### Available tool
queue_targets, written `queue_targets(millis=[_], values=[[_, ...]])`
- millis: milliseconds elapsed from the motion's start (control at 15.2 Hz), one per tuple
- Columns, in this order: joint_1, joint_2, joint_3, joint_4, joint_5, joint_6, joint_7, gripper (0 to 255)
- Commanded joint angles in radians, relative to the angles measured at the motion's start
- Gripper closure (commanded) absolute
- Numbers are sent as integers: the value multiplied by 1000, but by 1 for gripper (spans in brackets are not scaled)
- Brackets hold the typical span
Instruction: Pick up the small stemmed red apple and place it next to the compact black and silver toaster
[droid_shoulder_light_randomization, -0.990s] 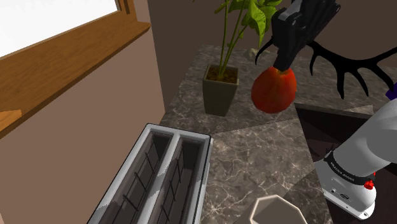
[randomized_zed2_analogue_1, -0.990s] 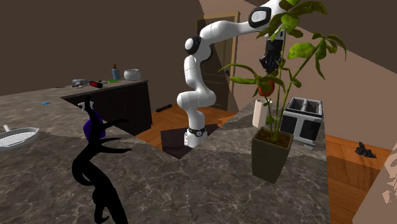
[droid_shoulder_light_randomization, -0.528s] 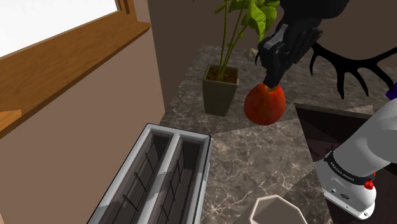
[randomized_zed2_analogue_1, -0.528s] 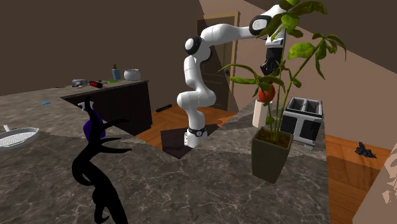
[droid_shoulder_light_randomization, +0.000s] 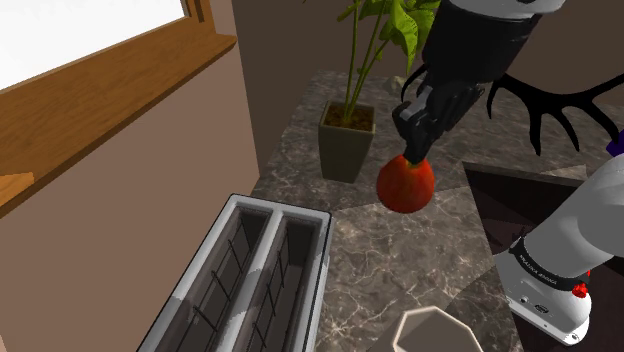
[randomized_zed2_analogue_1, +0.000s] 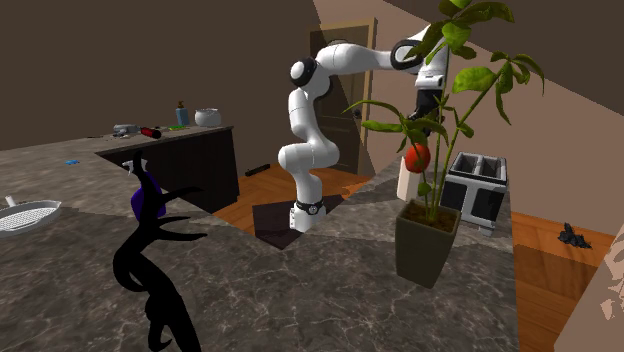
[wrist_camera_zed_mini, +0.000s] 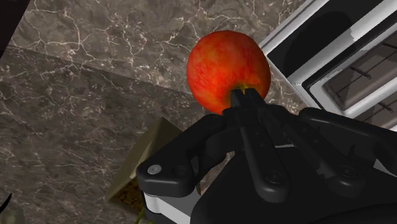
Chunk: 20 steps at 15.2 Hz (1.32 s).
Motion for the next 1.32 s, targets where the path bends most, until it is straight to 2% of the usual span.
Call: queue_targets(millis=[0,1254], values=[[6,-9,6,-33,8,26,-1,255],[27,-19,89,-278,71,267,-9,255]])
